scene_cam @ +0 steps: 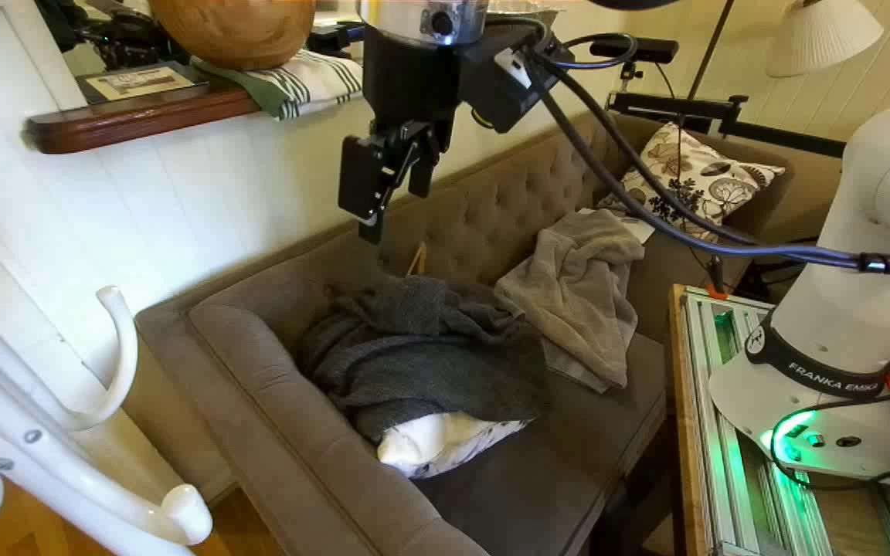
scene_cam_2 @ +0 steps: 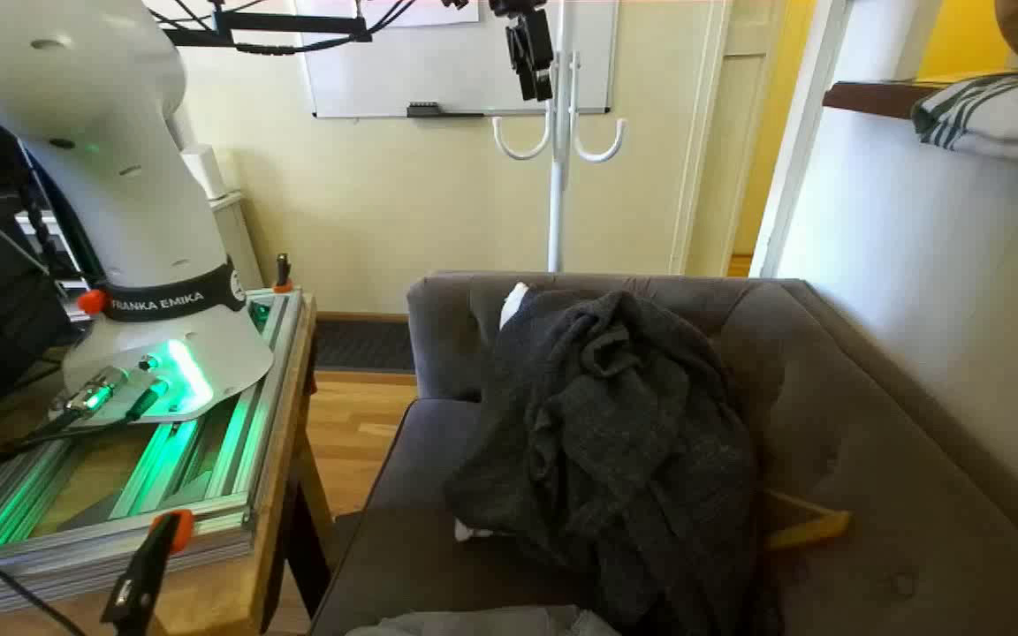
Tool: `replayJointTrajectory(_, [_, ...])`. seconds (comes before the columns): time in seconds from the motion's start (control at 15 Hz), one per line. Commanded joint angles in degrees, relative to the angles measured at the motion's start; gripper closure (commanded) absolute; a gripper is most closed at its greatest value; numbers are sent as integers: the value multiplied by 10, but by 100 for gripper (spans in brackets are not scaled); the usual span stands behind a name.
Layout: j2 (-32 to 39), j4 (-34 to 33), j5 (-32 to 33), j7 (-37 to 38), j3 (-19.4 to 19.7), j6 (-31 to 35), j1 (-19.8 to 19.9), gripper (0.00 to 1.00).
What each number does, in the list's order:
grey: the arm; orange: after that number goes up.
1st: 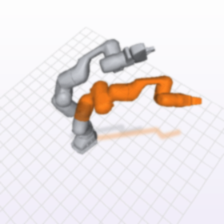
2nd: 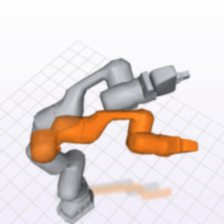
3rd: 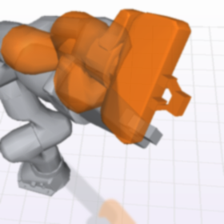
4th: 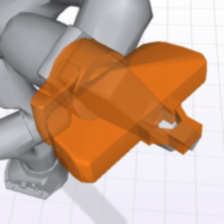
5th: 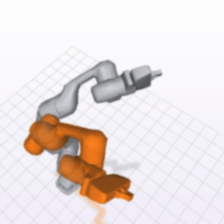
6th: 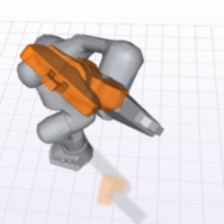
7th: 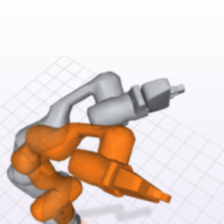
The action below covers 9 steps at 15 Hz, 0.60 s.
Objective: Pick up the hang wire from the sofa and put it on the stand
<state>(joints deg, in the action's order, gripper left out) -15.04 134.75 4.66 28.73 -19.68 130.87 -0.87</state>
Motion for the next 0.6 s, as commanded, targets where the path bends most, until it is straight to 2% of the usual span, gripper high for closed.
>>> replayJointTrajectory(0.0, [2, -1, 6, 4, 19, -2, -19, 0])
replayJointTrajectory(0.27, [2, -1, 6, 4, 19, -2, -19, 0])
replayJointTrajectory(0.53, [17, 9, 12, 82, 55, 7, 18, 0])
